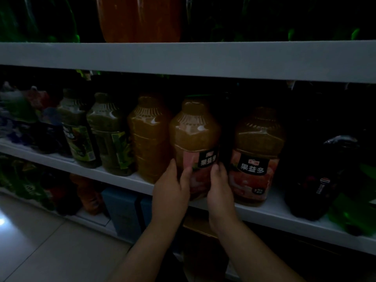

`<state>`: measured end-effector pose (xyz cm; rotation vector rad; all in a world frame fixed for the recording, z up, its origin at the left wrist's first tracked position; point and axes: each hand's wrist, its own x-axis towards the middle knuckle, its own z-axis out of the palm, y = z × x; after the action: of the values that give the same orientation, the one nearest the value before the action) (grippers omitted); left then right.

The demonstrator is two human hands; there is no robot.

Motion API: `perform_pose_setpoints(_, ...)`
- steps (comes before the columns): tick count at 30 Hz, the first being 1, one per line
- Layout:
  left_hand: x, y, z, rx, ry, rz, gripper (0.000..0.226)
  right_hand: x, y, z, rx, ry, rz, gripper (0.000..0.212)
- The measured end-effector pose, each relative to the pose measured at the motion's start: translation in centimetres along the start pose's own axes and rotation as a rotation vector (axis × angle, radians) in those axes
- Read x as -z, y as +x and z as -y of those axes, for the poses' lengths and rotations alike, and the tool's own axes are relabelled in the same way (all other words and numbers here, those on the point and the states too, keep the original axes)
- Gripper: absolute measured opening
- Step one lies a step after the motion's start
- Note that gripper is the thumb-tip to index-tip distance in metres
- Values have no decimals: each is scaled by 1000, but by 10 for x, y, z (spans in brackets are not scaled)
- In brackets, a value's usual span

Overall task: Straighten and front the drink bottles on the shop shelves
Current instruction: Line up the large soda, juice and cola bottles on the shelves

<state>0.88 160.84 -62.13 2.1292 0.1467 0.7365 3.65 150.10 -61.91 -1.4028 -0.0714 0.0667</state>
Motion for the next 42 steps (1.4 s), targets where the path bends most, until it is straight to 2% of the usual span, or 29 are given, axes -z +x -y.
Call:
perform_pose_setpoints(2, -1, -6, -2, 14, -72, -64, 54, 2, -3, -3, 6, -11, 6, 54)
perform_pose_setpoints(5, -5, 2, -4, 37, -290, 49, 69, 5, -7, -4, 17, -39, 15, 54)
perform_pose_setpoints(10, -8, 28, 8, 25, -388, 174, 75, 11, -19, -1, 5, -62, 42, 62)
perform_pose_setpoints(14, -7, 39, 23, 98, -484, 231, 59, 9, -19, 5, 34, -114, 52, 71)
perform_pose_setpoints(17, -9, 48, 32, 202, -643, 327, 61, -3, -25, 0, 21, -113, 49, 75)
perform_pose_setpoints(19, -7, 51, 32, 220, -672, 379, 66, -9, -30, -2, 30, -103, 37, 76)
perform_pose_setpoints(21, -4, 49, 31, 166, -583, 401, 65, -11, -32, -4, 33, -101, 30, 75)
perform_pose_setpoints(23, 3, 42, 29, 56, -407, 326, 52, -10, -32, -6, 56, -96, -1, 73)
perform_pose_setpoints(25, 12, 33, 32, -25, -170, 1, 39, -10, -33, -7, 125, -93, -56, 61)
perform_pose_setpoints(27, 22, 32, 37, -12, 40, -356, 39, -12, -36, -6, 230, -100, -102, 39)
perform_pose_setpoints(28, 25, 36, 38, 25, 80, -450, 44, -13, -37, -5, 281, -105, -122, 33)
perform_pose_setpoints(29, 26, 41, 38, 71, 92, -479, 56, -15, -37, -4, 329, -110, -140, 32)
perform_pose_setpoints(32, 21, 58, 34, 154, 138, -432, 95, -17, -37, -4, 409, -121, -157, 34)
perform_pose_setpoints(34, 20, 67, 35, 172, 152, -423, 108, -17, -36, -4, 426, -137, -153, 29)
perform_pose_setpoints(38, 30, 80, 46, 195, 139, -412, 114, -13, -32, -6, 471, -195, -106, 22)
perform_pose_setpoints(42, 40, 81, 53, 164, 116, -369, 113, -18, -27, -9, 471, -275, 15, 15)
